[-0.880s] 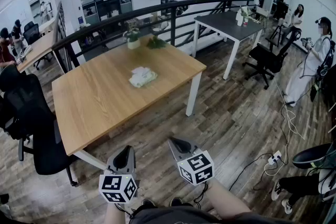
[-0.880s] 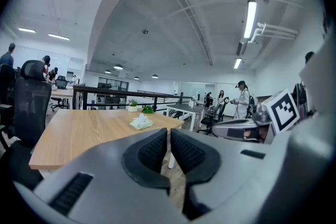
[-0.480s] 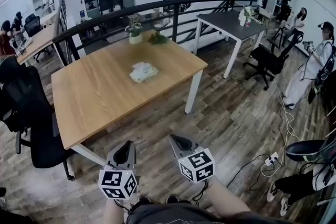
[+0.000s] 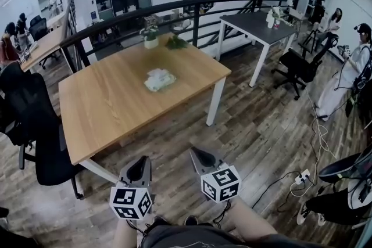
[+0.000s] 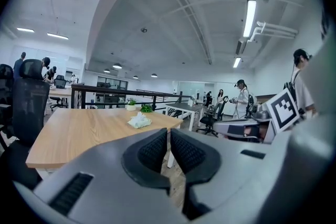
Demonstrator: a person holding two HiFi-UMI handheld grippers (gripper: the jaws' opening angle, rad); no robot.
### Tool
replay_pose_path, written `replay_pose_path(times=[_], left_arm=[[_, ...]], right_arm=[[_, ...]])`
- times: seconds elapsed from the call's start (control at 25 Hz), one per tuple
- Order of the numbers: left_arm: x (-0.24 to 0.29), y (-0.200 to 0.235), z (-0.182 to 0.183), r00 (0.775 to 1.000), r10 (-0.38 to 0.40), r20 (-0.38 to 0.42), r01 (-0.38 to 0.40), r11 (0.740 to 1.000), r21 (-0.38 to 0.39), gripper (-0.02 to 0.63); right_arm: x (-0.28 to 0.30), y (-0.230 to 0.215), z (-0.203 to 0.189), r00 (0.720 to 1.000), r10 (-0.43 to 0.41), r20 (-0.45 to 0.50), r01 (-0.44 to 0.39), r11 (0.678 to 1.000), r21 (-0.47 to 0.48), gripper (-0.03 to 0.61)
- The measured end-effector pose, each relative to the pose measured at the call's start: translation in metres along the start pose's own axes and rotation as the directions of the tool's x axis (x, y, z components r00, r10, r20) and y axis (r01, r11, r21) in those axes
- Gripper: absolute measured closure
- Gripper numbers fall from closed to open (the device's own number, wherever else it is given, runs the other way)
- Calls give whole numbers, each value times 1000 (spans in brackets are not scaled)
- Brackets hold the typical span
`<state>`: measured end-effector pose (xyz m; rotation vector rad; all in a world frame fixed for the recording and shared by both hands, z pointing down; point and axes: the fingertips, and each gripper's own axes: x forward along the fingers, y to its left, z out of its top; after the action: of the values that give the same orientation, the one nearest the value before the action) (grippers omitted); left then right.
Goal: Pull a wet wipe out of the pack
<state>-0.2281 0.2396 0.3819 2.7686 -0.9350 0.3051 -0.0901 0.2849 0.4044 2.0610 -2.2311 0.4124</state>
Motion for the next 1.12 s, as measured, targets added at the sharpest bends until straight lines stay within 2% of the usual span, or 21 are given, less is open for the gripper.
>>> replay_pose_path(times=[0.32, 0.64, 0.84, 1.0, 1.12], left_arm=[[4, -6, 1, 1000, 2, 14, -1, 999, -49, 581], [37, 5, -1, 1000, -13, -2, 13, 998, -66, 581], [67, 21, 1, 1000, -25, 0, 25, 997, -72, 581], [95, 43, 6, 999, -35, -3, 34, 996, -88, 581], [120, 60, 11, 999, -39, -2, 38, 995, -93, 581]], right_arm=[[-9, -17, -7, 1000, 5, 8, -6, 1000, 29, 554], [8, -40, -14, 1000, -27, -11, 27, 998, 51, 554], [26, -69, -12, 992, -126, -24, 126, 992, 7, 552], [57, -81, -3, 994, -108, -20, 108, 994, 27, 554], [83, -90, 4, 994, -105, -22, 105, 994, 8, 553]])
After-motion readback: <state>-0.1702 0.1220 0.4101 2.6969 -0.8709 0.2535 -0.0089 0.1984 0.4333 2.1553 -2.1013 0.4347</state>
